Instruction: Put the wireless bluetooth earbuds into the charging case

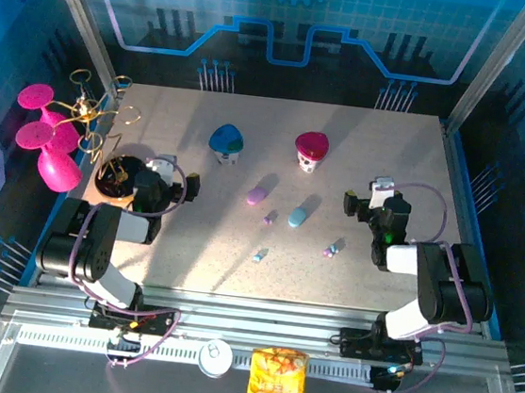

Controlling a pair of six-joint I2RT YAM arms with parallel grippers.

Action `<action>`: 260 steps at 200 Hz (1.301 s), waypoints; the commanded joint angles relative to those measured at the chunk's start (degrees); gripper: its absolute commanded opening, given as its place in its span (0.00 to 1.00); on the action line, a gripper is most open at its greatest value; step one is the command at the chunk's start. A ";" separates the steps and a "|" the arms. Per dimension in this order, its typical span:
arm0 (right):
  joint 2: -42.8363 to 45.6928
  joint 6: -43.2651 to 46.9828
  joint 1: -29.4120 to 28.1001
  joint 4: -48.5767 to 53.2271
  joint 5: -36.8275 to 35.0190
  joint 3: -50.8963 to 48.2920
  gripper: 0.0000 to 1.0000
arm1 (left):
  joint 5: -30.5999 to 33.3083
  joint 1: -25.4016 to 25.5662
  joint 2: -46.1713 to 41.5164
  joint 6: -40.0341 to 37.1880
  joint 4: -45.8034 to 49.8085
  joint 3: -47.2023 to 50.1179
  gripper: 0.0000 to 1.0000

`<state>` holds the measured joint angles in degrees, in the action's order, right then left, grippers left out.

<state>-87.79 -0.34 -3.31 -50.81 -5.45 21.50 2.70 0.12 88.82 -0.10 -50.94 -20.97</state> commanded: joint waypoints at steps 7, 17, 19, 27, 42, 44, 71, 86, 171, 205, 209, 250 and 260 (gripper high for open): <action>-0.54 0.75 -0.39 -0.60 0.62 1.18 1.00 | -0.18 -0.13 0.13 -0.18 -1.51 -1.22 0.99; -0.54 0.77 -0.40 -0.58 0.62 1.20 1.00 | -0.17 -0.12 0.16 -0.18 -1.49 -1.19 0.99; -0.54 0.76 -0.39 -0.56 0.64 1.18 1.00 | -0.22 -0.12 0.18 -0.19 -1.52 -1.25 0.99; -0.54 0.75 -0.38 -0.61 0.66 1.18 1.00 | -0.19 -0.12 0.14 -0.20 -1.50 -1.20 0.99; -0.53 0.74 -0.39 -0.50 0.64 1.18 1.00 | -0.18 -0.15 0.16 -0.17 -1.46 -1.20 0.99; -0.58 0.75 -0.43 -0.49 0.62 1.22 1.00 | -0.16 -0.17 0.14 -0.17 -1.45 -1.18 0.99; -0.59 0.66 -0.44 -0.47 0.63 1.18 1.00 | -0.16 -0.16 0.17 -0.17 -1.50 -1.22 0.99; -0.54 0.64 -0.45 -0.47 0.71 1.32 1.00 | -0.20 -0.17 0.14 -0.21 -1.58 -1.23 0.99; -0.39 1.04 -0.44 -1.03 1.82 0.81 1.00 | 0.16 -0.12 -1.18 -0.15 -0.92 -0.96 0.99; 6.24 1.47 -0.47 1.44 2.62 -0.93 1.00 | 1.84 0.27 -10.70 -0.09 5.97 -0.43 0.99; 7.63 1.61 -0.61 2.68 2.88 -0.92 1.00 | 1.99 0.35 -12.05 -0.16 7.07 -0.33 0.99; 20.54 3.39 -2.49 16.59 6.30 0.73 1.00 | 4.93 4.07 -26.33 -1.66 19.26 -0.71 0.99; 23.04 4.51 -3.72 20.31 7.37 1.52 1.00 | 5.11 5.57 -29.48 -1.70 23.29 -1.54 0.99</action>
<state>-69.95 1.32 -4.40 -41.04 -1.56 21.08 5.78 3.03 65.49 -0.38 -38.30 -20.97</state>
